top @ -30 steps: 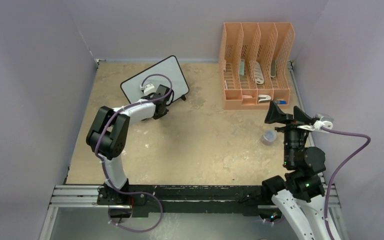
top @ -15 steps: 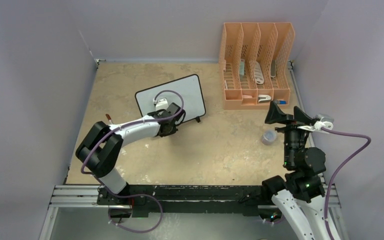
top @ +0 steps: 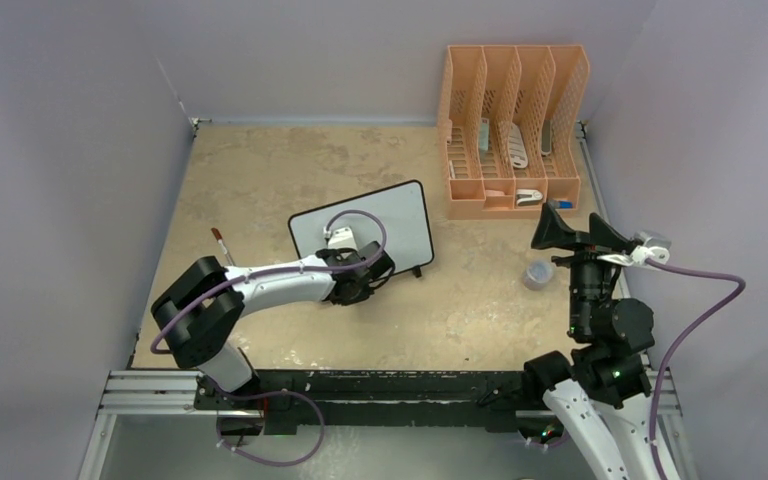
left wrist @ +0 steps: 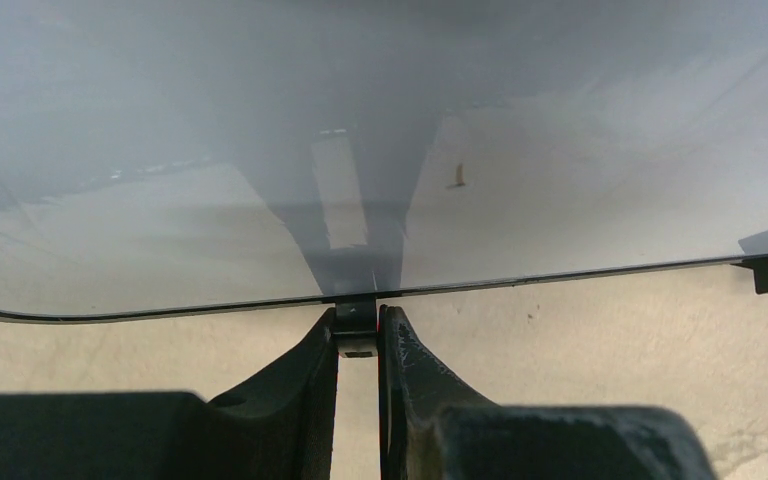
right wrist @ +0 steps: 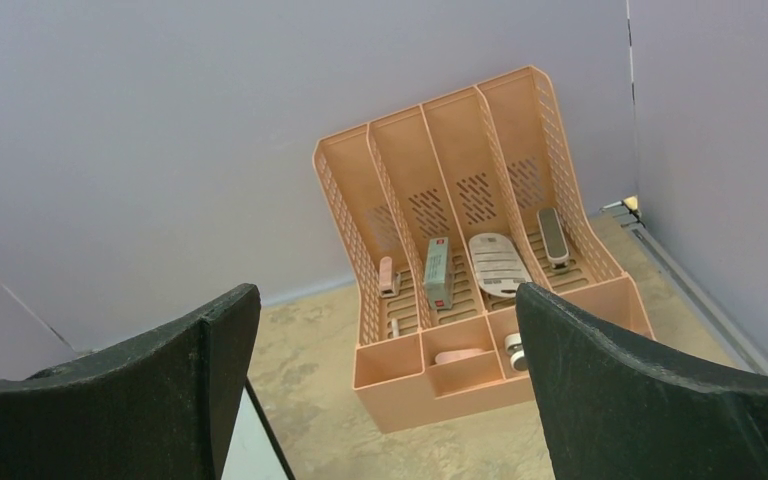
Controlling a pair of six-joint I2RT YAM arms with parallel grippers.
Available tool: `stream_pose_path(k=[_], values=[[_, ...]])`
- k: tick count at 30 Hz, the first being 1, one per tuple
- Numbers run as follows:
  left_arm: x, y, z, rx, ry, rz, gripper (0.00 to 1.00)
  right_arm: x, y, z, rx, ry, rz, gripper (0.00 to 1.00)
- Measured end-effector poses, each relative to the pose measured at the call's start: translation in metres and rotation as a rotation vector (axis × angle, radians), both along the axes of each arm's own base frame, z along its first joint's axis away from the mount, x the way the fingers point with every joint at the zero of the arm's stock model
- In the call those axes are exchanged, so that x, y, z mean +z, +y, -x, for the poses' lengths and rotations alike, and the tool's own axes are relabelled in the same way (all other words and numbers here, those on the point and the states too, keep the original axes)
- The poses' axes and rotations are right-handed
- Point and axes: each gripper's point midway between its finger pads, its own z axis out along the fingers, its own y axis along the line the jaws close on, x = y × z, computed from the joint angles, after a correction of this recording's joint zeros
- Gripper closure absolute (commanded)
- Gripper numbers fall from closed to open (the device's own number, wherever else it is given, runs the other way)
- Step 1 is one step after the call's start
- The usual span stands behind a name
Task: Write a sentence on the whiteboard
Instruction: Move the whiteboard stand to the center of the board.
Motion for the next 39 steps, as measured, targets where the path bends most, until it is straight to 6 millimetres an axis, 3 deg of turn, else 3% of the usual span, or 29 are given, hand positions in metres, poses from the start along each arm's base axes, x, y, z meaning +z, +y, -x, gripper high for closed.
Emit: stream_pose_path(k=[8,13,21,26,32,39], values=[[-0.002,-0.027,0.022,0.015,0.021,0.008,1.00,0.003,-0.001,0.003,0.002,-0.014,-0.005,0.01],[-0.001,-0.044,0.024,0.025,0.023,0.014,0.91,0.003,0.000,0.004,0.007,-0.015,-0.004,0.01],[0.000,-0.045,0.028,0.037,0.036,0.002,0.54,0.005,0.002,0.005,0.022,-0.023,-0.003,0.01],[0.012,-0.048,0.035,0.007,0.029,0.021,0.39,0.004,0.003,0.005,0.025,-0.022,-0.002,0.01],[0.055,-0.055,0.041,-0.079,-0.015,0.072,0.35,0.004,0.003,0.005,0.027,-0.021,-0.001,0.01],[0.137,-0.051,0.032,-0.220,-0.173,0.135,0.25,0.003,0.004,0.004,0.028,-0.017,0.001,0.01]])
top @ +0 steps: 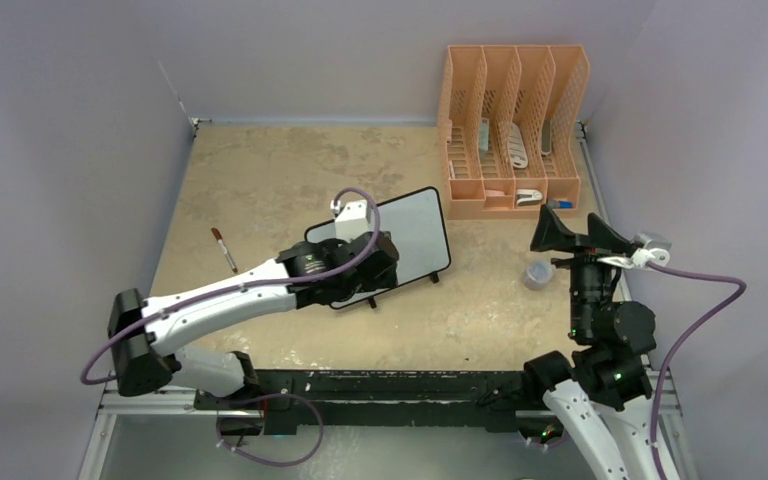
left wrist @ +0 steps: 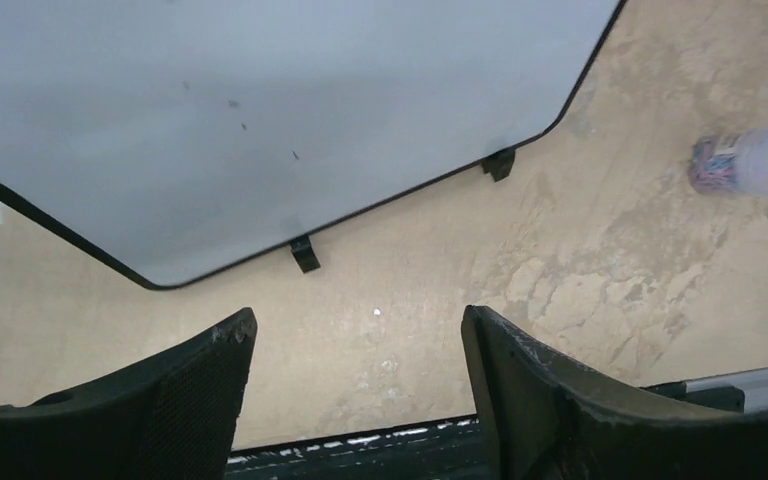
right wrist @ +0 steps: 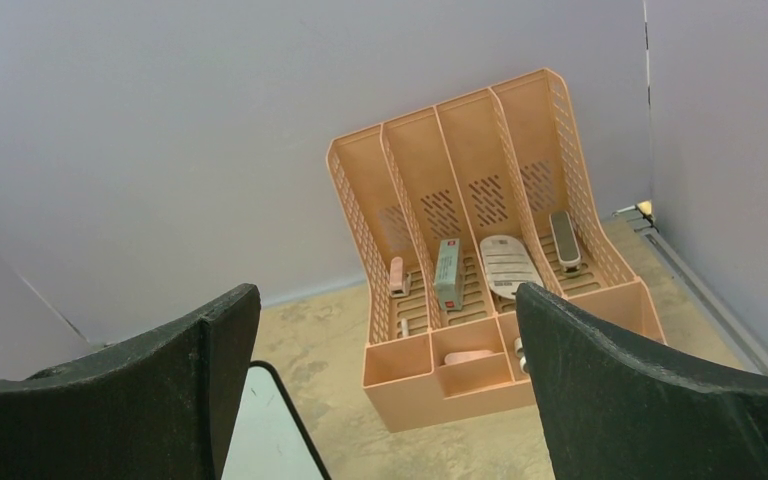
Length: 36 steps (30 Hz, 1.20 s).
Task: Write a sentence on the whiteboard
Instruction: Move the whiteboard stand to the center of the board, then open the whiteboard marker at the center of the board.
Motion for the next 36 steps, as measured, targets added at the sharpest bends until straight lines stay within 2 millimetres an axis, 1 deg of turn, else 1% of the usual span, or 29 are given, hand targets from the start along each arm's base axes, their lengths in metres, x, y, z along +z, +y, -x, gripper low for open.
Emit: stream_pose_path(k=[2,5,7,9,10,13,18,20,22,25,30,33,36], values=[[0.024,0.007,-0.004,-0.041,-0.071,0.000,0.23,-0.001,0.000,-0.001,0.000,0.004,0.001,0.01],[0.051,0.021,-0.012,-0.097,-0.160,-0.009,0.22,-0.003,0.001,-0.004,0.001,0.016,0.006,0.01],[0.067,0.034,-0.022,-0.108,-0.211,-0.012,0.21,-0.005,0.002,-0.005,0.001,0.025,0.009,0.01],[0.082,0.054,-0.039,-0.093,-0.260,-0.022,0.18,-0.007,0.003,-0.006,0.001,0.030,0.012,0.01],[0.089,0.066,-0.048,-0.074,-0.285,-0.032,0.17,-0.007,0.003,-0.007,0.001,0.032,0.012,0.01],[0.107,0.094,-0.066,-0.034,-0.345,-0.078,0.15,-0.007,0.003,-0.007,0.002,0.034,0.013,0.01],[0.136,0.127,-0.089,0.018,-0.406,-0.119,0.14,-0.008,0.004,-0.007,0.007,0.037,0.015,0.01],[0.143,0.142,-0.098,0.053,-0.421,-0.139,0.13,-0.008,0.005,-0.007,0.012,0.037,0.016,0.01],[0.144,0.159,-0.107,0.092,-0.417,-0.163,0.13,-0.008,0.007,-0.007,0.021,0.035,0.018,0.01],[0.134,0.184,-0.122,0.146,-0.377,-0.179,0.13,-0.006,0.010,-0.005,0.042,0.026,0.018,0.01],[0.104,0.236,-0.150,0.266,-0.266,-0.196,0.14,-0.003,0.015,0.000,0.071,0.011,0.013,0.01],[0.087,0.259,-0.161,0.317,-0.213,-0.184,0.15,-0.002,0.019,0.002,0.090,0.005,0.011,0.01],[0.062,0.281,-0.169,0.360,-0.140,-0.180,0.16,0.001,0.020,0.006,0.105,-0.009,0.003,0.01]])
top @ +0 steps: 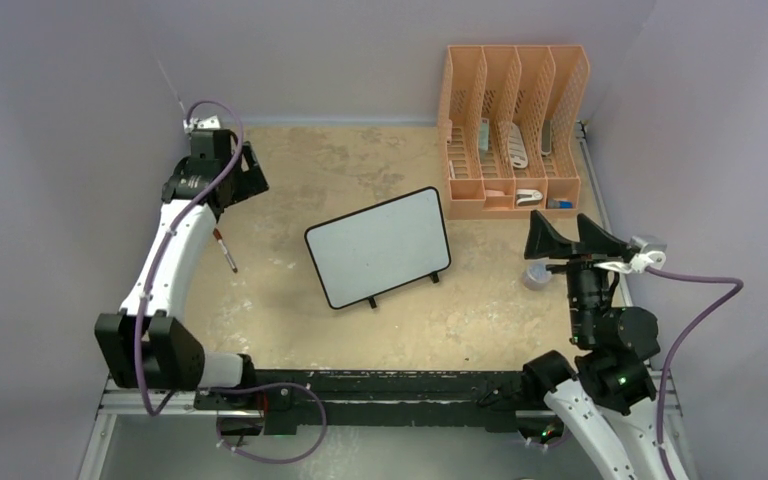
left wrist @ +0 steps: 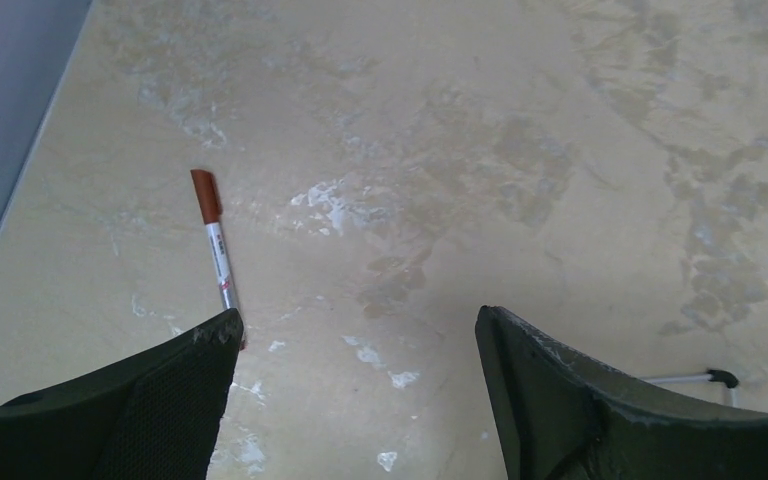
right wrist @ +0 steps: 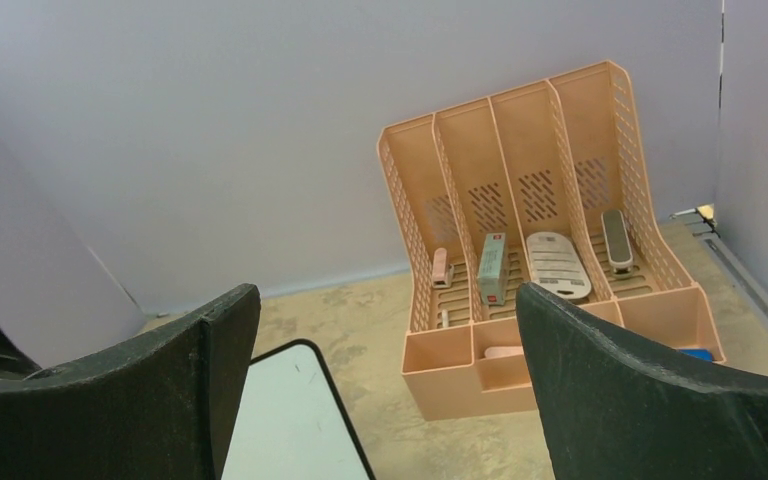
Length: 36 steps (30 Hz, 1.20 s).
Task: Write a sentence on the whiteboard
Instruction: Open the whiteboard marker at the center of the board.
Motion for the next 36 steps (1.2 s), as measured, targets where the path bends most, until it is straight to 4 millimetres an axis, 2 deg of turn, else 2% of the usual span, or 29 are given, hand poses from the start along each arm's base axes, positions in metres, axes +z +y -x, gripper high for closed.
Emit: stream_pose_path(k=[5,8,14,24,29,36], values=[[-0.057,0.033,-0.011,0.066,0.147,0.052,0.23,0.006,-0.001,0.007,0.013,-0.028,-0.013,0.01],[-0.090,0.058,-0.006,0.124,0.228,0.090,0.26,0.008,0.000,0.010,0.023,-0.038,-0.020,0.01],[-0.129,0.100,0.004,0.210,0.334,0.121,0.34,0.012,0.002,0.016,0.042,-0.059,-0.030,0.01],[-0.178,0.114,0.007,0.212,0.458,0.141,0.51,0.015,0.002,0.020,0.055,-0.074,-0.037,0.01],[-0.204,0.120,-0.002,0.209,0.514,0.151,0.56,0.015,0.002,0.020,0.055,-0.074,-0.038,0.01],[-0.212,0.126,-0.011,0.201,0.528,0.152,0.63,0.014,0.002,0.019,0.054,-0.072,-0.037,0.01]])
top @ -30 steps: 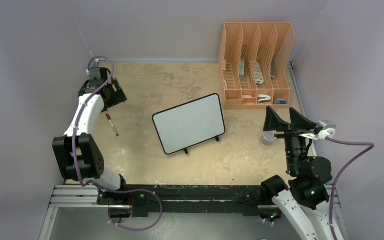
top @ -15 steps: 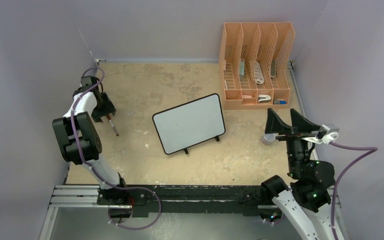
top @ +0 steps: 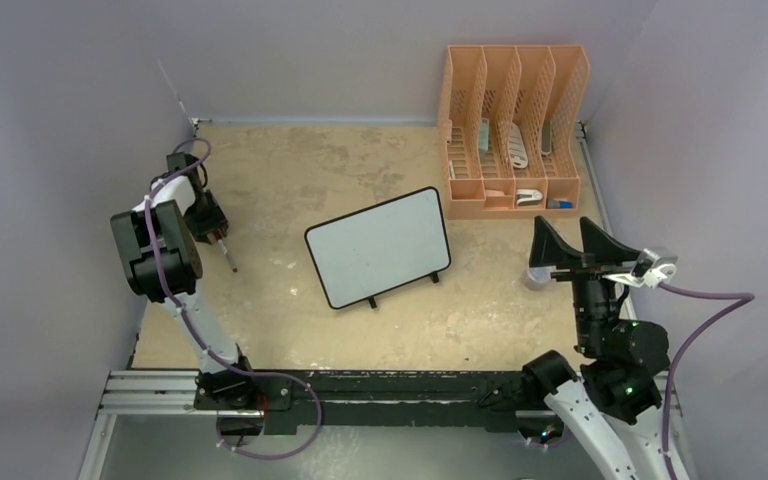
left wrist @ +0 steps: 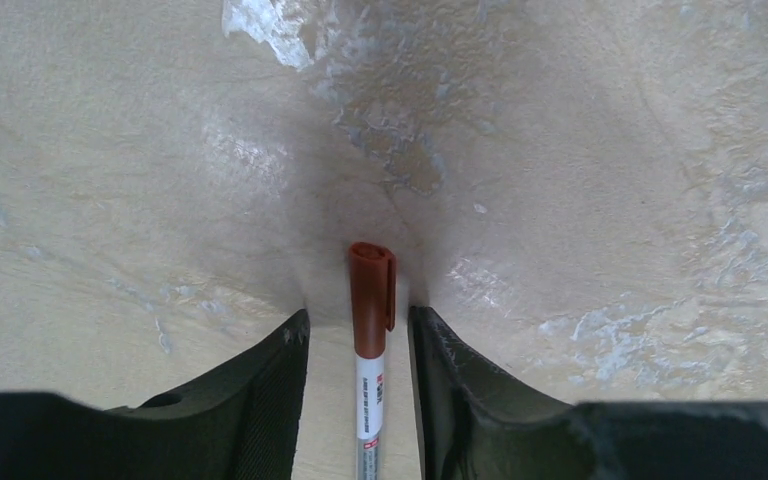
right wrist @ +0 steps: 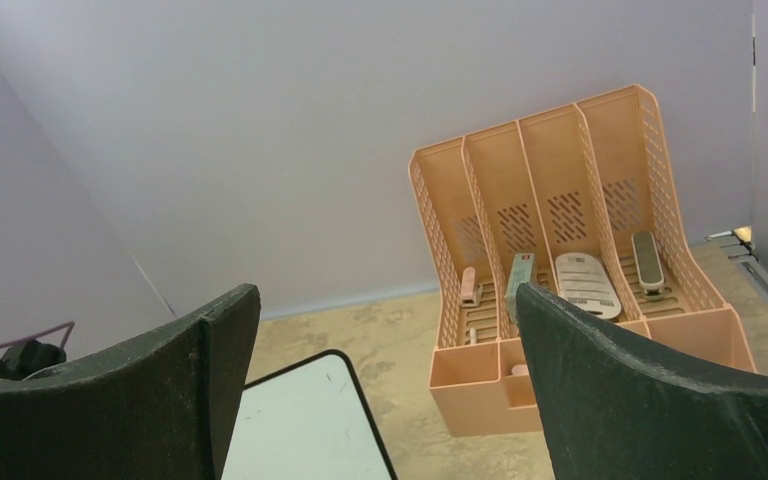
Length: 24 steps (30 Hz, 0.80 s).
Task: Write a sentence on the whiteboard
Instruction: Open the whiteboard marker at the center of the board.
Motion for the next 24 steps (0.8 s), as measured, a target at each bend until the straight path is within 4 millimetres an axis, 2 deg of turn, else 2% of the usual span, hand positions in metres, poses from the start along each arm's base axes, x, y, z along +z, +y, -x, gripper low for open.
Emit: stream_pose_path(k=[4,13,20,24], values=[[-0.001,0.003,-0.003,-0.002,0.001,-0.001,0.70,-0.002,0.001,-0.003,0.000,0.009,0.005,0.01],[-0.001,0.004,-0.003,-0.001,-0.011,0.005,1.00,-0.003,0.002,-0.003,0.000,0.013,0.007,0.01],[0.005,-0.016,0.008,0.001,-0.051,0.075,1.00,-0.008,0.008,-0.013,0.008,0.042,0.026,0.01],[0.028,-0.029,0.009,0.010,-0.127,0.120,1.00,-0.013,0.016,-0.018,0.034,0.063,0.048,0.02]])
